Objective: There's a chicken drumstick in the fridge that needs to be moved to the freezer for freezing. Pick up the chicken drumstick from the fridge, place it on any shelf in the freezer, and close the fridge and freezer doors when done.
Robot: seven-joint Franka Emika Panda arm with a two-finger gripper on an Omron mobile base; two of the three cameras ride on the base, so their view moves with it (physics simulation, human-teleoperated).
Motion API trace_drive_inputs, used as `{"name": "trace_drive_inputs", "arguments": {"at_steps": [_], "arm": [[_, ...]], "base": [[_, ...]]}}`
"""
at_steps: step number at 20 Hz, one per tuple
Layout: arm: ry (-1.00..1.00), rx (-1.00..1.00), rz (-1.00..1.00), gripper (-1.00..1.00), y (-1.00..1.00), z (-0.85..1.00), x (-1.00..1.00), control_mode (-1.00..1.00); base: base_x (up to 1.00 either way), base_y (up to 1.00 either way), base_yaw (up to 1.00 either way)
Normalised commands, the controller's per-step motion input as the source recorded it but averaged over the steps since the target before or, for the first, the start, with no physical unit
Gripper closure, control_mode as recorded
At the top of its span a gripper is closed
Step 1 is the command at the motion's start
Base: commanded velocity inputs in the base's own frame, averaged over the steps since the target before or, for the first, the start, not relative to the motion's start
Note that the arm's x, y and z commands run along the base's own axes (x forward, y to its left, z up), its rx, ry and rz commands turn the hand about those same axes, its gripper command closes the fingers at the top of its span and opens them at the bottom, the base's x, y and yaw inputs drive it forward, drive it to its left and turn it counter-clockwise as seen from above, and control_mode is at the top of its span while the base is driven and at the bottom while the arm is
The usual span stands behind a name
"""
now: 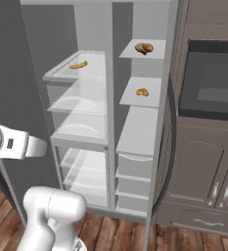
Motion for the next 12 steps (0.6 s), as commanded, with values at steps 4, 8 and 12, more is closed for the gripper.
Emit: {"name": "trace_drive_inputs", "arguments": {"at_steps": [4,8,12], "arm": [[0.00,0.00,0.00,-1.00,0.01,0.00,0.00,-1.00],[0.00,0.00,0.02,-1.00,0.55,0.00,-0.22,-1.00],[-0.07,0.00,0.00,-1.00,1.00,0.00,-0.19,-1.00]], "base": [[0.00,0.00,0.00],[0.00,0.00,0.00],[0.00,0.00,0.00]]}}
